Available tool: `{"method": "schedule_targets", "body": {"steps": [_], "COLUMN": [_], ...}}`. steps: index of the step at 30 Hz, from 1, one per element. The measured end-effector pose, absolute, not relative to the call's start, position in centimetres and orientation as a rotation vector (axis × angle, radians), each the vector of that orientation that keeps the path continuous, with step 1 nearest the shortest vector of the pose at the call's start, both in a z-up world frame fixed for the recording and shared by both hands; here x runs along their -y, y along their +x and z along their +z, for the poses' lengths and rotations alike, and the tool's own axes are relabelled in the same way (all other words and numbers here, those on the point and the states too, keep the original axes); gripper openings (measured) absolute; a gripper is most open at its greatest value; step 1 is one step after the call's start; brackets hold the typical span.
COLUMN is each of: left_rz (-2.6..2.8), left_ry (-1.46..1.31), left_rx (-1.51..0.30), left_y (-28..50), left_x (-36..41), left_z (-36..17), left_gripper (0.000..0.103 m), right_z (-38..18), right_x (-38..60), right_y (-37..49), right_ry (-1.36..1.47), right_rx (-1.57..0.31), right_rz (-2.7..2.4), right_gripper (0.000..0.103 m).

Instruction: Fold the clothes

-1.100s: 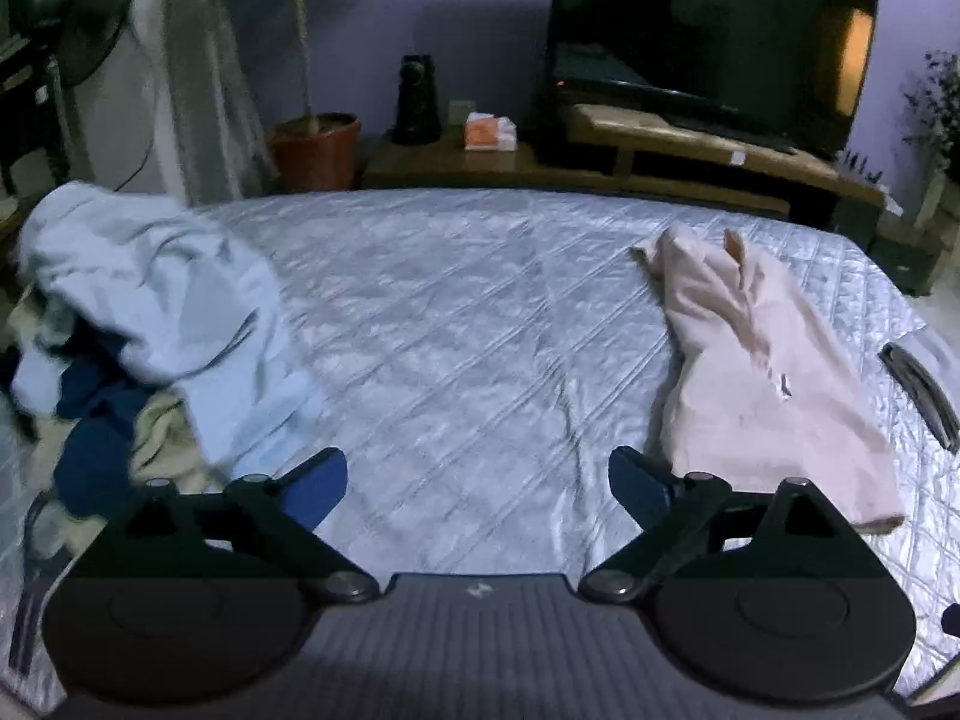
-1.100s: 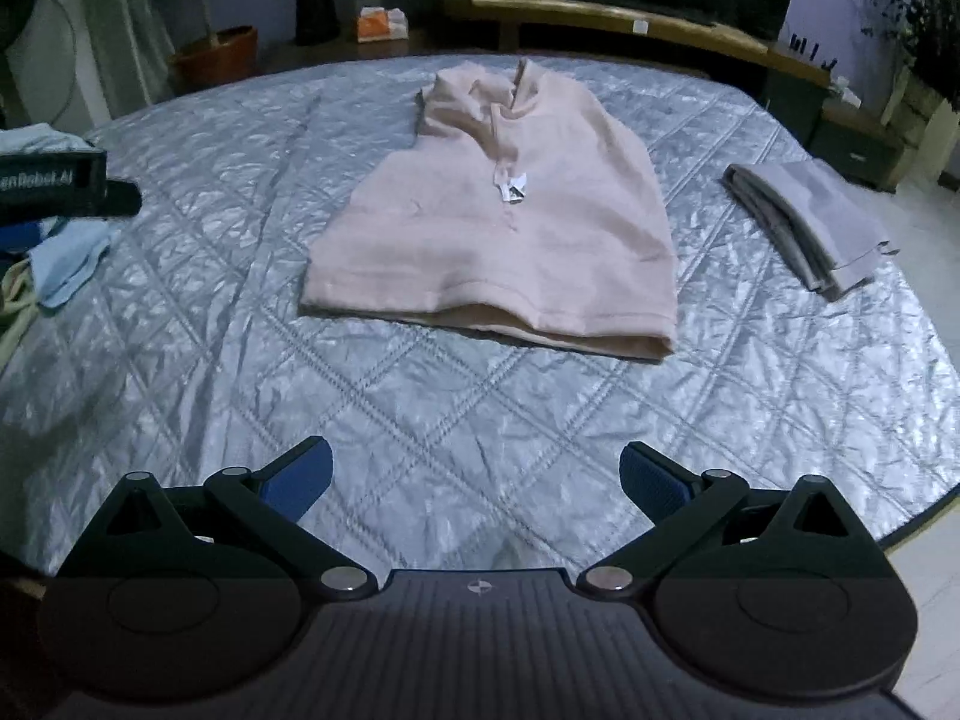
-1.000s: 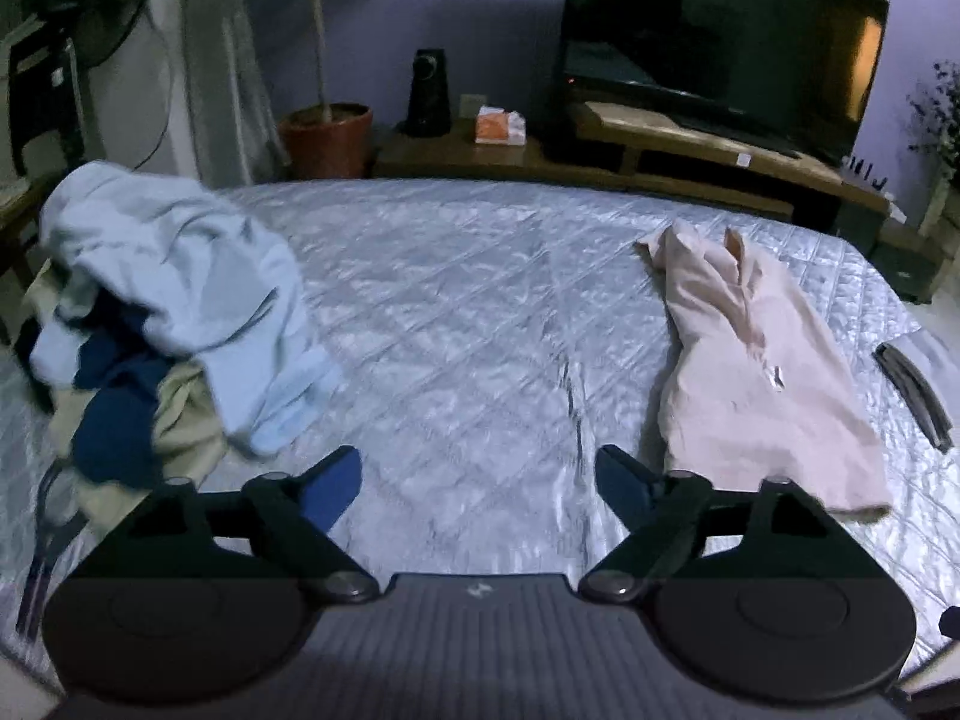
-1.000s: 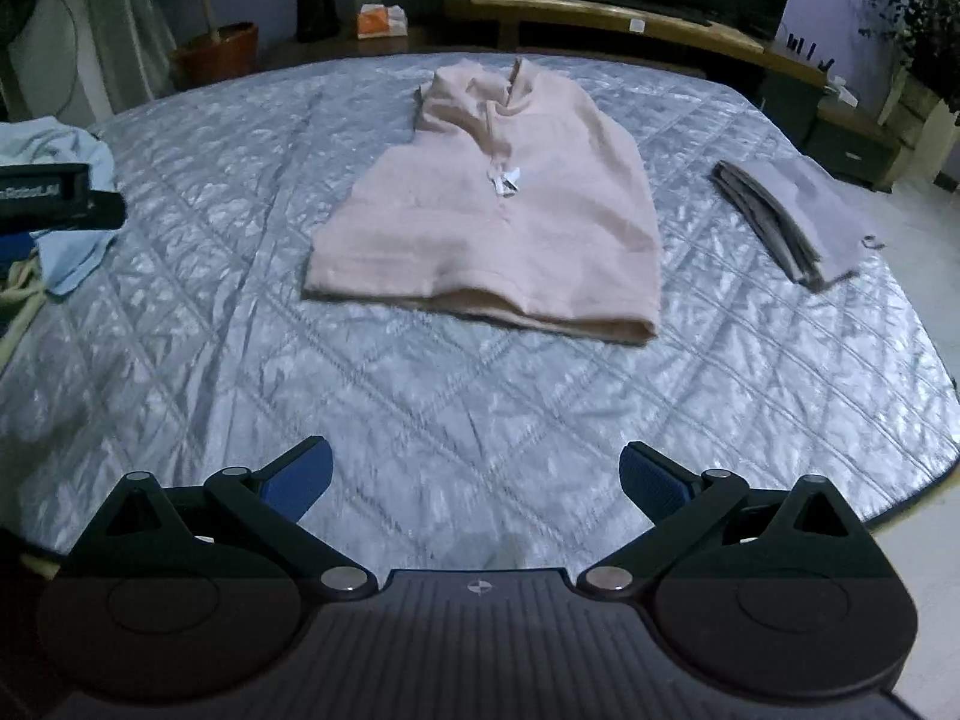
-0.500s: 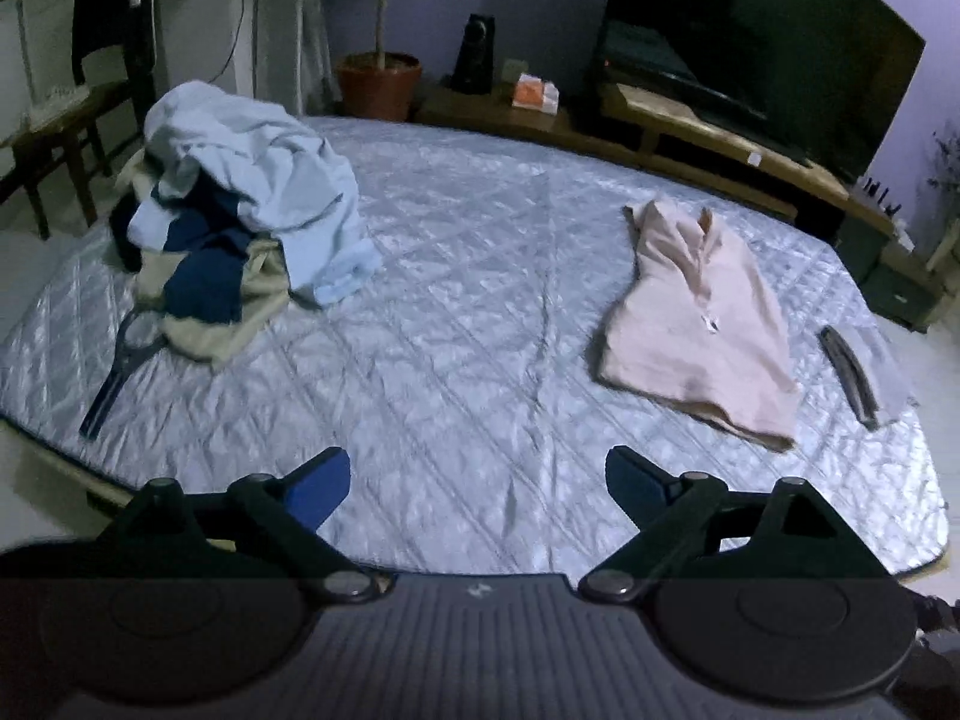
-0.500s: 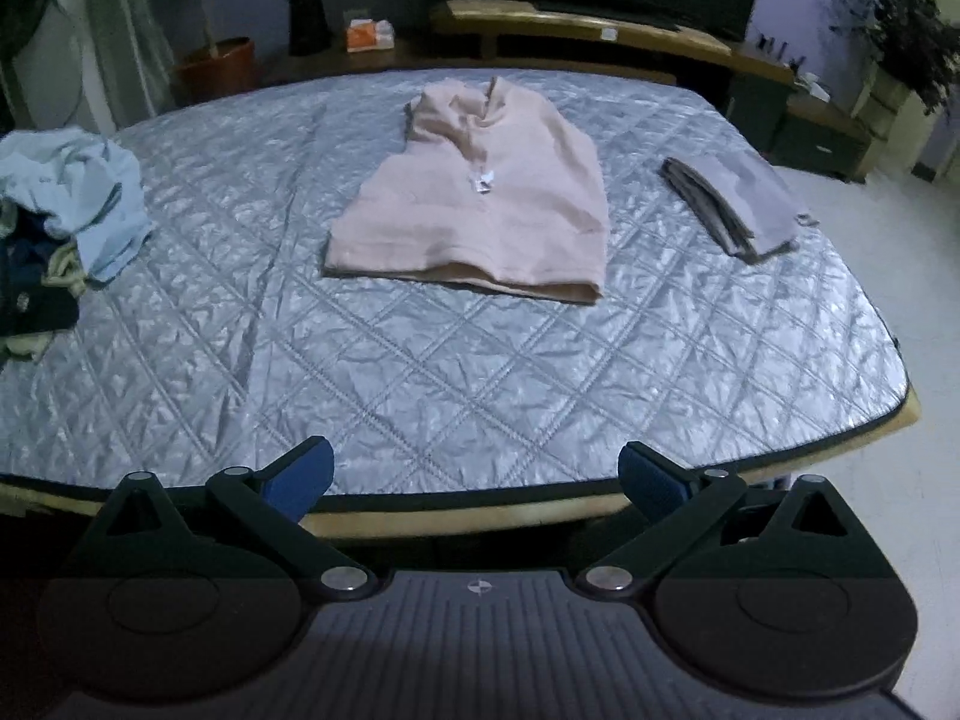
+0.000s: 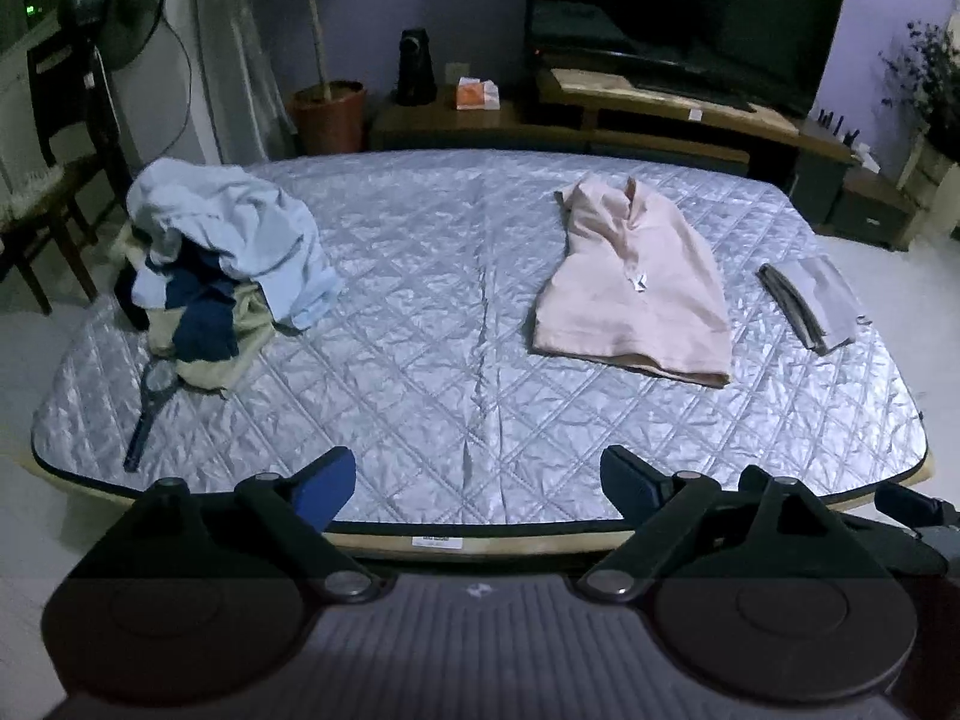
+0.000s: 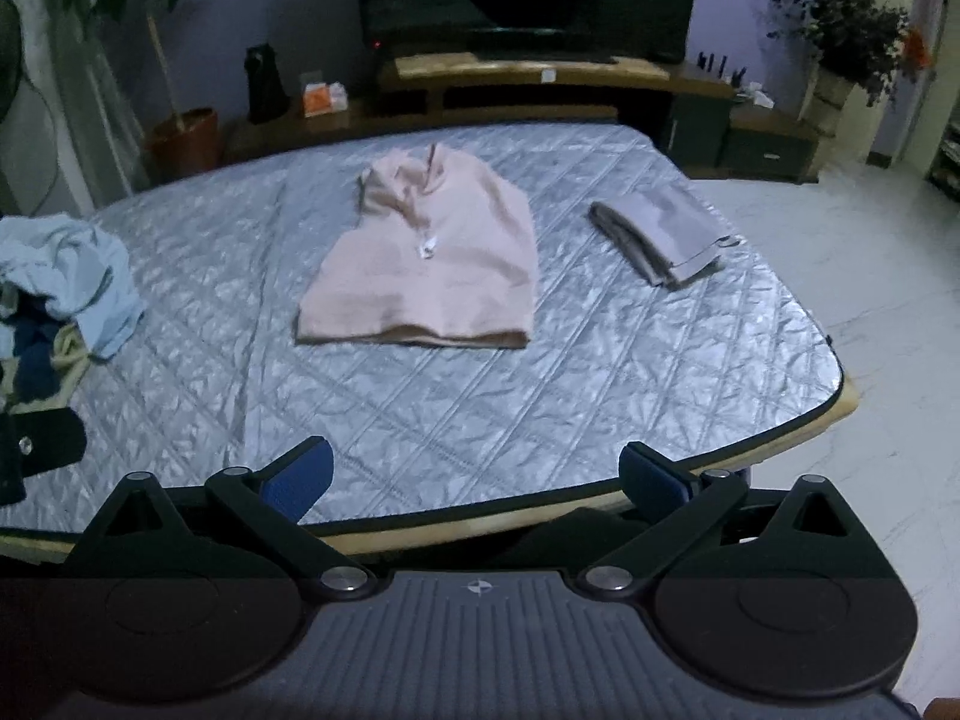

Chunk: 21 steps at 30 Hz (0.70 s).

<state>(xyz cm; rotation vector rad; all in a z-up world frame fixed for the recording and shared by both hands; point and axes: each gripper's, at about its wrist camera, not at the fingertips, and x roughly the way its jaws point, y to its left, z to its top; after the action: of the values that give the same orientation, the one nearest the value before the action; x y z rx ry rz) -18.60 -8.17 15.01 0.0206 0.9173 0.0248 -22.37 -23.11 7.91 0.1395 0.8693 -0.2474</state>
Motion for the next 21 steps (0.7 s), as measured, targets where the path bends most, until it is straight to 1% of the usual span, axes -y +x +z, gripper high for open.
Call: {"method": "schedule_targets", "body": {"steps": [9,21], "left_rz": [0.015,0.025], "left_ry": [0.047,0.041], "left_rx": [-0.886,-0.875], "left_y": [-20.9,-22.2], "left_x": [8.1,7.6], "left_z": [17.1,17.5], "left_gripper": [0.087,0.088], "right_z": [9.3,10.5], "right_x": [23.1,23.3], "right_y": [-23.7,-24.7], "right_ry": [0.144,0.136], "right_rx": [-0.840,-0.805], "right_rz": [-0.240,-0.247], "right_gripper": [0.102,0.102]}}
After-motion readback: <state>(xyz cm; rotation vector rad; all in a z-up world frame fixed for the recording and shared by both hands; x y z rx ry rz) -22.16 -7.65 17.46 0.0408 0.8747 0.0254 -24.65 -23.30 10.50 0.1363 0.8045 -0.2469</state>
